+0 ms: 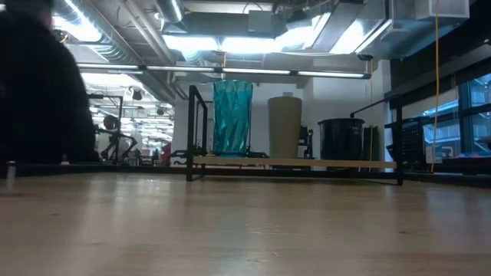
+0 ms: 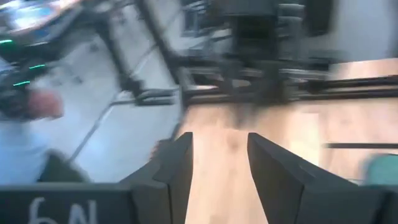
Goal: Stack small to large cups/mugs on shelf
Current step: Return to Home Position
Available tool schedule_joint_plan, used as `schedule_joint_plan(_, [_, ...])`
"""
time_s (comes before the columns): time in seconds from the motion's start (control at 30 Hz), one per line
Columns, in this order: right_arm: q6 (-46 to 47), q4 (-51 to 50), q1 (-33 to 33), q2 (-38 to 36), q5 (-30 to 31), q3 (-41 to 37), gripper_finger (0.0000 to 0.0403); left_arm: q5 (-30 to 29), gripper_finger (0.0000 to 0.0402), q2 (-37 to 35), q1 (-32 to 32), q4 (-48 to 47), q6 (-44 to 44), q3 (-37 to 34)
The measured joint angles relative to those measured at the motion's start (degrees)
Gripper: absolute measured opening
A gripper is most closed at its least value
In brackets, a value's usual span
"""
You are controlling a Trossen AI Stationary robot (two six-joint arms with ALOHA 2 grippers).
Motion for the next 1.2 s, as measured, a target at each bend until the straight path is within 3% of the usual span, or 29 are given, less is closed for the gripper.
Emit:
schedule_joint_plan(0.07, [0.58,-0.03,1.71,-0.70,-1.22,-1.11,0.0154,1.87,0.0041,0.05,1.45,0.78,-0.72,-2.05])
schedule_joint_plan(0.2, [1.84,0.78,4.40,-3.58,3.32,-6.66,0.0154,7.71,0.0041,-0.45,2.98,8.04,-2.69,-7.05])
schedule_joint_plan(0.27, [3.57,3.70,5.27,-6.19,4.31,-11.36,0.0154,7.93,0.0041,-1.68,3.02,9.88,-2.89,-9.50])
schedule_joint_plan(0.63, [13.78,29.77,6.00,-30.63,7.70,-42.01,0.0154,-0.81,0.0041,-21.95,3.60,10.73,-4.59,-24.56])
schedule_joint_plan(0.8, [15.20,32.58,5.95,-39.86,13.11,-50.35,0.0154,-2.74,0.0041,-30.50,3.31,10.93,-6.83,-31.99])
schedule_joint_plan(1.2, [16.45,41.99,5.95,-59.34,15.74,-67.12,0.0154,-6.47,0.0041,-42.92,1.34,17.64,-9.11,-46.68])
